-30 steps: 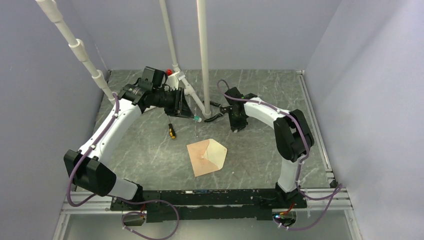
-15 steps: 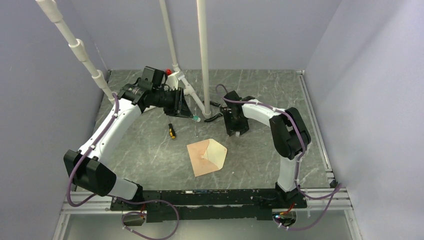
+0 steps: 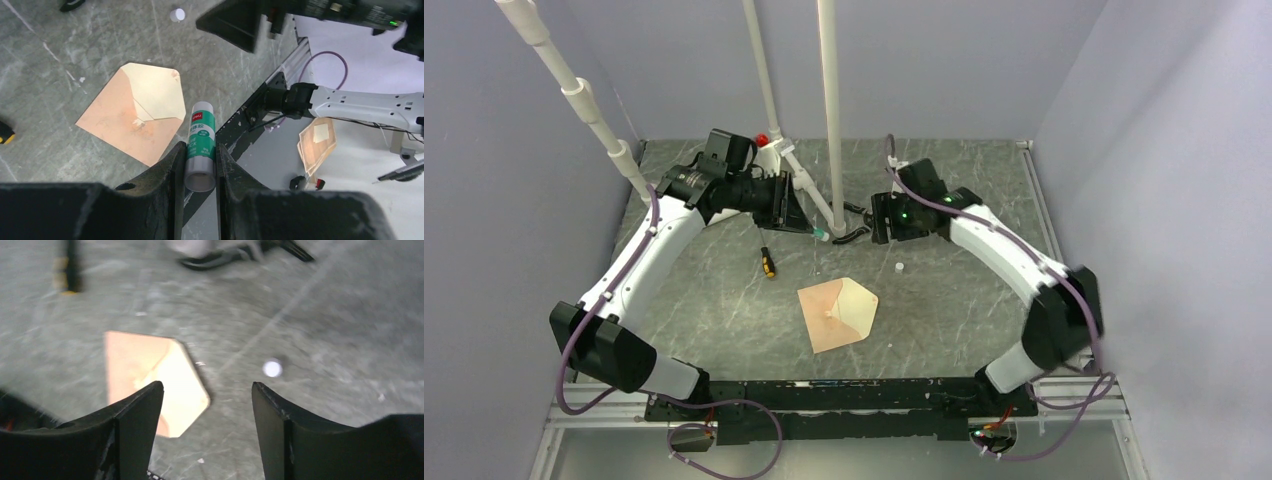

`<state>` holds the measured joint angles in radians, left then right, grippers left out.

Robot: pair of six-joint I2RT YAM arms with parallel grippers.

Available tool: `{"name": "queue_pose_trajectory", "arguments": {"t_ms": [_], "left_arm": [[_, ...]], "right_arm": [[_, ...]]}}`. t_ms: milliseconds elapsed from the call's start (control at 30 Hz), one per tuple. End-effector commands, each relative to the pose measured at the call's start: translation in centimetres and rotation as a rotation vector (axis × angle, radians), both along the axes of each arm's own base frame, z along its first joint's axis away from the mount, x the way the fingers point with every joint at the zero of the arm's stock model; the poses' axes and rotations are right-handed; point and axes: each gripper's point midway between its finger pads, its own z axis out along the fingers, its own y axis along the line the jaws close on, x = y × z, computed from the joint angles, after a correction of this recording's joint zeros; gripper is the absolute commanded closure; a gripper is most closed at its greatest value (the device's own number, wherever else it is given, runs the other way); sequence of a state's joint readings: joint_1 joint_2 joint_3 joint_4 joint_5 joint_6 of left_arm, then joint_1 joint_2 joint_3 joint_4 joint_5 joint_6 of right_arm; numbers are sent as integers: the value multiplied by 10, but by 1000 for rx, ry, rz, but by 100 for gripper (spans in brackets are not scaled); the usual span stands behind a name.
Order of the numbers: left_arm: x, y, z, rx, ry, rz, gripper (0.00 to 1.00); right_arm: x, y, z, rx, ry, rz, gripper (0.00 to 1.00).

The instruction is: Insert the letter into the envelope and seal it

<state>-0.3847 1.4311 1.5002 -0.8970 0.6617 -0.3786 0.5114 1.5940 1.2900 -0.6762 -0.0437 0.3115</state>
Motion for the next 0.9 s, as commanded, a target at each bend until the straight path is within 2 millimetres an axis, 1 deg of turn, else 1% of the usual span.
{"name": "queue_pose_trajectory", "arguments": {"t_ms": [0,67,167,233,300,367,467,500,567,633,767,800,867], "left_arm": [[-8,-13,34,-107,-93,-102,98],[-13,-16,39,-136,-98,-139,98],[-20,-21,47,-175,-105,-190,98],[-27,-23,50,-196,-106,-228,98],[-33,-25,53,-214,-107,-265,98],[-40,-26,56,-232,-108,-300,98],[-50,-28,62,-274,-94,-348,98],[-53,-29,64,-287,-93,-361,98],[-57,-30,68,-303,-96,-380,98],[-59,-29,69,-303,-103,-380,98],[-60,-28,71,-302,-120,-376,97],[-60,-28,72,-301,-123,-374,98],[-61,-27,75,-303,-141,-374,98]], "right_arm": [[-35,53,94,328,-281,394,28],[-55,67,126,430,-394,508,23],[-81,81,164,549,-494,626,20],[-92,89,182,595,-539,685,19],[-101,97,194,611,-573,740,19],[-105,103,199,601,-584,784,19],[-112,114,197,562,-553,861,20],[-113,118,192,541,-539,890,21],[-117,123,193,521,-533,927,23],[-121,125,193,514,-519,949,29],[-126,128,191,509,-487,973,46],[-127,128,191,509,-480,980,48],[-129,127,190,502,-470,989,49]]}}
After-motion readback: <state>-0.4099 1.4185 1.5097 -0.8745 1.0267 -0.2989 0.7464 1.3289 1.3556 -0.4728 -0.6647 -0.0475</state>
